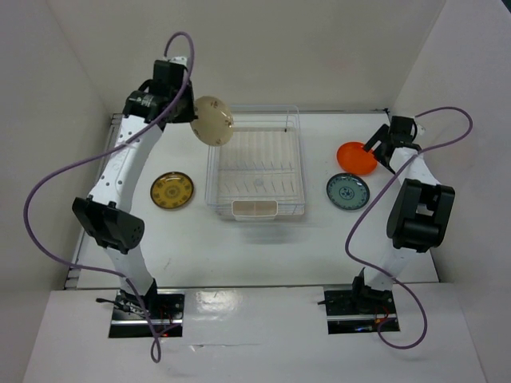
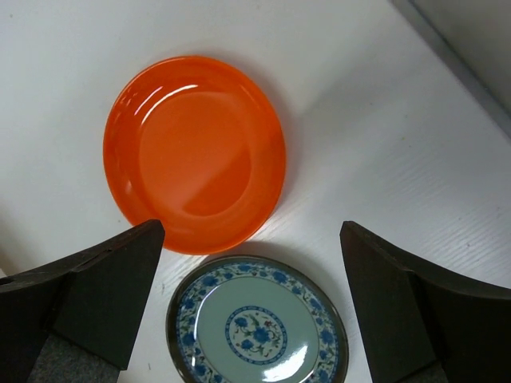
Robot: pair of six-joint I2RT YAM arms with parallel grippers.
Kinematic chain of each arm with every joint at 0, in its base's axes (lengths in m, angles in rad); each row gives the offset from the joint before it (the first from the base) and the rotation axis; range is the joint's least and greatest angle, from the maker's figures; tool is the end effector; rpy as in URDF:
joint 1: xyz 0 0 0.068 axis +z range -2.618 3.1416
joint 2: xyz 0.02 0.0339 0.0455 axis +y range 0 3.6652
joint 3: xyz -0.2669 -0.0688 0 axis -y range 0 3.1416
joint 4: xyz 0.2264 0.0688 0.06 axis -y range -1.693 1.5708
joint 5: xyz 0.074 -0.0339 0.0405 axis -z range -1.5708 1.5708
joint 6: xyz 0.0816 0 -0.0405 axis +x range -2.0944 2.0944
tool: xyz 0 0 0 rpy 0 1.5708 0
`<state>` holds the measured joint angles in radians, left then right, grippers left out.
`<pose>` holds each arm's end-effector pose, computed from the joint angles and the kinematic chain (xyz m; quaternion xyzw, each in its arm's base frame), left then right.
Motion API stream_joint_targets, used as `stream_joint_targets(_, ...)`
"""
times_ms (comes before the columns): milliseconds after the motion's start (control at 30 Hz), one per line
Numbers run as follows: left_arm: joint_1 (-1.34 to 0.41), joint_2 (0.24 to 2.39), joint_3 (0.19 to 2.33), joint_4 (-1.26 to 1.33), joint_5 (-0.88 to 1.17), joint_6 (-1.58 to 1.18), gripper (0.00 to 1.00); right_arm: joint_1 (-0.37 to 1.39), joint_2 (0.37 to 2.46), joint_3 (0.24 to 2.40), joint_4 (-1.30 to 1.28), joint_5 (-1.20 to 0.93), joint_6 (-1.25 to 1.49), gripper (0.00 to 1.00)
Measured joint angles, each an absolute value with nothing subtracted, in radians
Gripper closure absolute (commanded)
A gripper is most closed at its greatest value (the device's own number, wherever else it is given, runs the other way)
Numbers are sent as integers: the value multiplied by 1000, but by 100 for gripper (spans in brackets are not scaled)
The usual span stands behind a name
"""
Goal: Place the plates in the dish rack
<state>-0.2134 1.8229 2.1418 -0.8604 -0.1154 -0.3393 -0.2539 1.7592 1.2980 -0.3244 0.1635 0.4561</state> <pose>0.4082 -0.0788 0.4200 -0.0830 0.8655 -0.0858 0.4865 0.3922 -0.1155 0.2194 0.3494 0.8526 -0.0366 0.3870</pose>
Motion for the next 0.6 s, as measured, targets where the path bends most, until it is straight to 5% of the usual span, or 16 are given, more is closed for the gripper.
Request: stream_joint_targets(600,-574,1747,2101,-1213,-820,-437,100,-261,1811,1302,-327,141,468,0)
